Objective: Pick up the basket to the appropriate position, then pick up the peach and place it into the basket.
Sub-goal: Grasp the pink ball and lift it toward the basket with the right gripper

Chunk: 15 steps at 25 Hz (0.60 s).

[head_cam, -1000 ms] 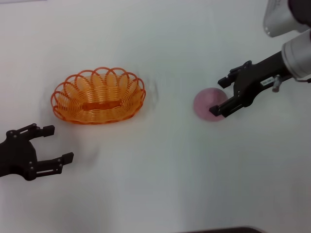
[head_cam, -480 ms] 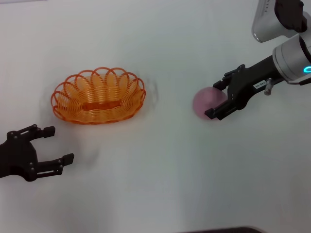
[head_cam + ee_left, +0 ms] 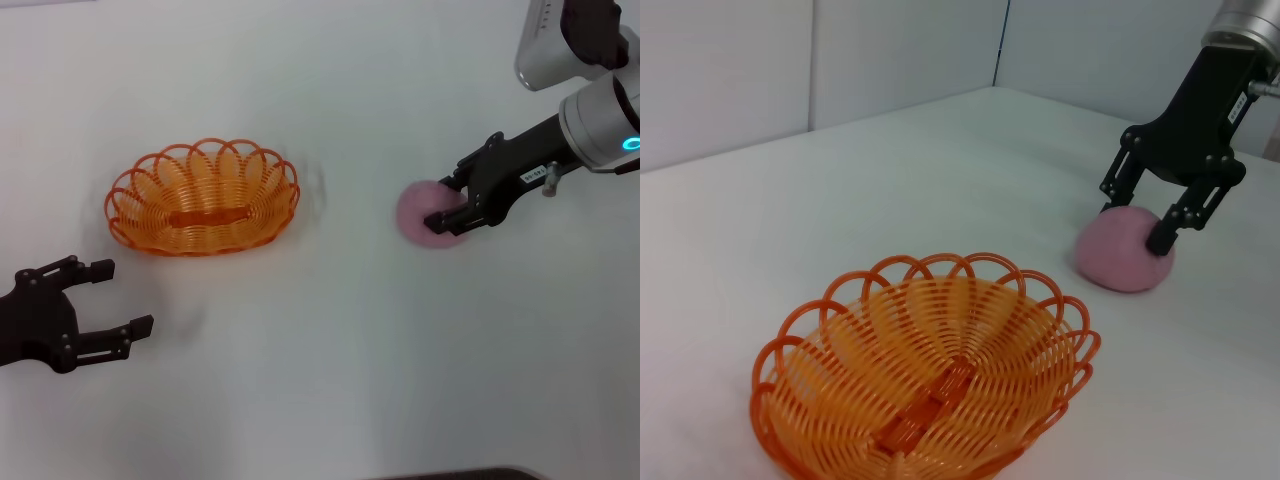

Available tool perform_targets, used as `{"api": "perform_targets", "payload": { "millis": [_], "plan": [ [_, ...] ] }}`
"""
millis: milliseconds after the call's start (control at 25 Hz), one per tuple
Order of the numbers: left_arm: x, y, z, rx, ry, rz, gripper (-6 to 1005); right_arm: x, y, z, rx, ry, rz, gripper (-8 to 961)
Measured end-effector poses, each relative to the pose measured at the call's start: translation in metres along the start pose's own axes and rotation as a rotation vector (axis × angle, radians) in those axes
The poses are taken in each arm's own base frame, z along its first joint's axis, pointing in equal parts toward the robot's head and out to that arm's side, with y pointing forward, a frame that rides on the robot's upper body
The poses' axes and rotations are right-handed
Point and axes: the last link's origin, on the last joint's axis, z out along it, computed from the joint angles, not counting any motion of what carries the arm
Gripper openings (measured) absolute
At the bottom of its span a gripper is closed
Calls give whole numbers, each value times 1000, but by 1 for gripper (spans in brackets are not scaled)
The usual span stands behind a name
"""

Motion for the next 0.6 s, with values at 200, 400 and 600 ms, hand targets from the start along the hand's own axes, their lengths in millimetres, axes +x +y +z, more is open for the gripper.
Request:
{"api": "perform_targets", "payload": {
  "millis": [200, 400, 600],
  "plan": [
    [0, 0, 0, 1, 1, 0, 887, -1, 0, -1, 3, -2, -2, 480],
    [0, 0, 0, 3, 2, 0, 887, -2, -1, -2, 5, -20, 2, 312],
    [0, -1, 0, 4, 1, 0, 887, -3, -1, -4, 3, -38, 3, 272]
  ]
}}
